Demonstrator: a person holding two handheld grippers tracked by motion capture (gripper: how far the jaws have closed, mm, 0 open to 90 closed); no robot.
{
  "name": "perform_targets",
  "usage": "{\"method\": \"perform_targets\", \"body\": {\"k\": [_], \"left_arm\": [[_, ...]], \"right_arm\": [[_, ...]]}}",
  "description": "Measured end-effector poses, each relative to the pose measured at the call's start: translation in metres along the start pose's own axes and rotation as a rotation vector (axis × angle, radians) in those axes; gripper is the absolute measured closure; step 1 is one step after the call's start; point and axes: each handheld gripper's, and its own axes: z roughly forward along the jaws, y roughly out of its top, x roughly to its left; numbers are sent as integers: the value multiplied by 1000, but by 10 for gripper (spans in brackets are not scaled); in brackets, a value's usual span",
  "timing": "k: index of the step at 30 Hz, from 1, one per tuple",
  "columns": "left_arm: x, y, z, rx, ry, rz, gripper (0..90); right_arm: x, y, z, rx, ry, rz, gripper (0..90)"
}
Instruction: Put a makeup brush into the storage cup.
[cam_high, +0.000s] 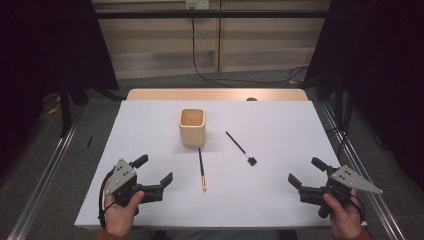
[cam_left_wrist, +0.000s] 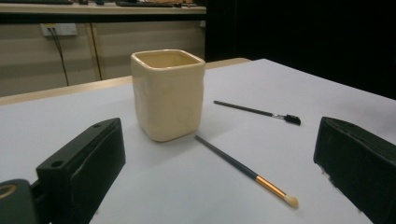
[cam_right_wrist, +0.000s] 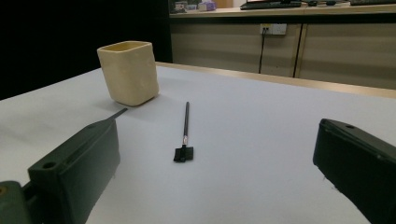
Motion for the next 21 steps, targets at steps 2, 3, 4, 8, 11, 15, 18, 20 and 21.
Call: {"method": "perform_targets", "body": {"k": [2, 3, 4, 8, 11, 15, 18, 20, 21], "left_arm": [[-1, 2, 4, 9, -1, 5, 20], [-1, 2, 4, 9, -1, 5, 19], [-1, 4, 7, 15, -13, 6, 19], [-2, 14, 21, 13, -32, -1, 15], [-3, 16, 27, 15, -27, 6, 17], [-4, 20, 34, 18, -29, 12, 20], [-4, 22, 40, 19, -27, -2, 20], [-3, 24, 44, 21, -30, -1, 20], [-3, 25, 46, 21, -29, 4, 20]], "right_arm": [[0, 0, 0, -3, -3, 7, 0], [0, 0, 0, -3, -3, 7, 0], [0, 0, 1, -2, -2, 6, 0], [0, 0, 2, 1, -3, 11, 0], [0, 0, 2, 3, 2, 7, 0], [0, 0, 2, 6, 5, 6, 0], [0, 0, 3, 5, 5, 7, 0], [0, 0, 4, 8, 6, 6, 0], [0, 0, 5, 9, 8, 10, 0]]}}
